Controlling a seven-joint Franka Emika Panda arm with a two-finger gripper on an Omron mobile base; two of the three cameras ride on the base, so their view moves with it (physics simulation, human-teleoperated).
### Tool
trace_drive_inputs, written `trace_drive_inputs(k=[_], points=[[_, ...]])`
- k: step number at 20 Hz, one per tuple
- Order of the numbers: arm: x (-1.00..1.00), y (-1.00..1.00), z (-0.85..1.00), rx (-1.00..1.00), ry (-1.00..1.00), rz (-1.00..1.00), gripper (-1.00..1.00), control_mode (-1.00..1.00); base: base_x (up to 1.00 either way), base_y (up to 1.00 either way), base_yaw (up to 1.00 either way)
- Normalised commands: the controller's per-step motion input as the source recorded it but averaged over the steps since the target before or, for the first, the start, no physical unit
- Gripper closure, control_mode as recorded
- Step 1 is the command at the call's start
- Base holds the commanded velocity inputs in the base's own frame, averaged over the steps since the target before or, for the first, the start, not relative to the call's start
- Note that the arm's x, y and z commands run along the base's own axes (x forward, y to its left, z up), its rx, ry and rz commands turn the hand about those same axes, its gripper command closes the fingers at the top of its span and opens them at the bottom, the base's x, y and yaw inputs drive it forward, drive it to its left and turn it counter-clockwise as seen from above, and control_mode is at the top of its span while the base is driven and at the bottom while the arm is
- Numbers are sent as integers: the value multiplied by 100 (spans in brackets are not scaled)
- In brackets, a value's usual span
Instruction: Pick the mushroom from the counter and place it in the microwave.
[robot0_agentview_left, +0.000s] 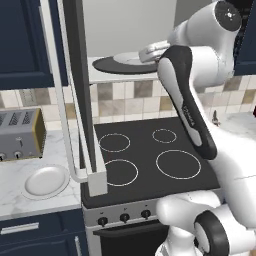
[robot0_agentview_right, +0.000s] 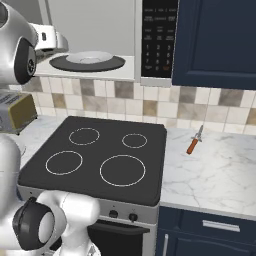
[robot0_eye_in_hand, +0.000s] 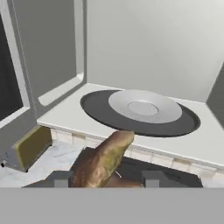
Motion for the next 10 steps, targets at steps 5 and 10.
trace_drive_inputs(k=[5, 10], points=[[83, -5, -24, -15, -1, -2, 100, -100, 0, 0, 0], [100, -12, -1, -2, 1, -6, 100, -100, 0, 0, 0]])
